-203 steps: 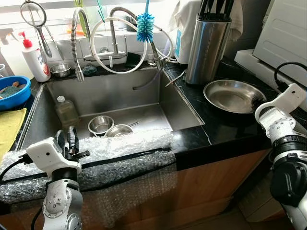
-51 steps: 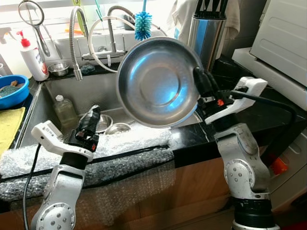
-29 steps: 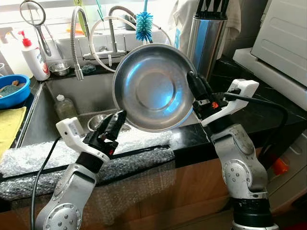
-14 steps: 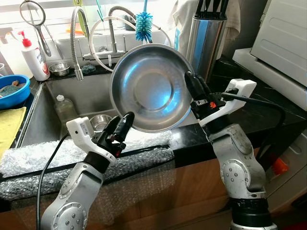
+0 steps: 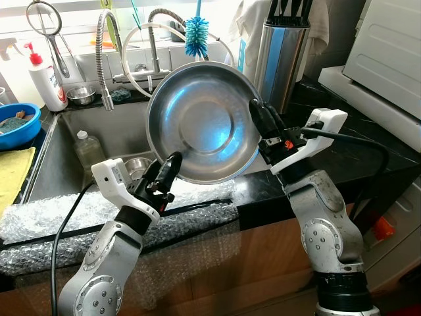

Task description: Kitchen organization

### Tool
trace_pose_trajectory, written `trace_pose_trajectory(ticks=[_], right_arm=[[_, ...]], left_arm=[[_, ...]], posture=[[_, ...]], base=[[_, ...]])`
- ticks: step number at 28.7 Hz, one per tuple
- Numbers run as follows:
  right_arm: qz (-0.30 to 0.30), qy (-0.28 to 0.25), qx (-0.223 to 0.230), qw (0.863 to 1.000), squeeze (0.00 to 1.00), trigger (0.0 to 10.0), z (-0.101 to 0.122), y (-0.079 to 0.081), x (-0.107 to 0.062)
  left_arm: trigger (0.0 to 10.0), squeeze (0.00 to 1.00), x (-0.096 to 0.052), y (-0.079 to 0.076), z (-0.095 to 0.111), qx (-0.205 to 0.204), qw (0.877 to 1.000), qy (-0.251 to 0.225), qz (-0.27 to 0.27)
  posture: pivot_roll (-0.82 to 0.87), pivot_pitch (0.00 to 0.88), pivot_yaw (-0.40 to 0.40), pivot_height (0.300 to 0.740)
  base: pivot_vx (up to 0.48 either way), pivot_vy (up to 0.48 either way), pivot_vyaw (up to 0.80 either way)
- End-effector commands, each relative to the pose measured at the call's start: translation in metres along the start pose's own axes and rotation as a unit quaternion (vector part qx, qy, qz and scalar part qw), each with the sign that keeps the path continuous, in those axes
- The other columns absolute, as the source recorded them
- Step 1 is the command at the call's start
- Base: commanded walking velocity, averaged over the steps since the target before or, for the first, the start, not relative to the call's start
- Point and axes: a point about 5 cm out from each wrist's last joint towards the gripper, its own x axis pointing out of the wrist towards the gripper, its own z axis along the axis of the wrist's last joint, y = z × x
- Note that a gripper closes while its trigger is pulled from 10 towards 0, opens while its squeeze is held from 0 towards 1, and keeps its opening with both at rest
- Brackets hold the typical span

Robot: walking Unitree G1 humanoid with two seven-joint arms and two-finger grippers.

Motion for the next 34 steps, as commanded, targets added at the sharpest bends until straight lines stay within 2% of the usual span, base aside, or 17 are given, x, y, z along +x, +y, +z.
trace_pose_trajectory(ticks=[1, 24, 25, 26, 34], right_arm=[[0.018, -0.014, -0.006, 1.000, 0.00, 10.0, 0.0088, 0.0059, 0.0045], [0.033, -0.008, -0.023, 0.999, 0.00, 10.0, 0.0104, 0.0092, 0.0075], [0.034, -0.008, -0.023, 0.999, 0.55, 10.0, 0.0103, 0.0094, 0.0075], [0.035, -0.007, -0.023, 0.999, 1.00, 10.0, 0.0102, 0.0095, 0.0078], [0.036, -0.007, -0.024, 0.999, 1.00, 10.0, 0.0101, 0.0099, 0.0082]], left_arm=[[0.0, 0.00, 0.0022, 0.0010, 0.0010, 0.011, 1.000, -0.004, 0.006], [0.0, 0.00, 0.0027, 0.0024, 0.0021, 0.014, 1.000, -0.013, 0.016], [0.0, 0.00, 0.0027, 0.0025, 0.0021, 0.014, 1.000, -0.013, 0.016], [0.0, 0.00, 0.0027, 0.0029, 0.0021, 0.013, 1.000, -0.014, 0.017], [0.0, 0.00, 0.0024, 0.0046, 0.0022, 0.009, 1.000, -0.020, 0.023]], posture=[[0.06, 0.000, 0.033, 0.740], [0.05, 0.000, 0.030, 0.740], [0.05, 0.000, 0.030, 0.740], [0.05, 0.000, 0.030, 0.740], [0.05, 0.000, 0.028, 0.740]], base=[[0.000, 0.000, 0.00], [0.000, 0.000, 0.00], [0.000, 0.000, 0.00], [0.000, 0.000, 0.00], [0.000, 0.000, 0.00]])
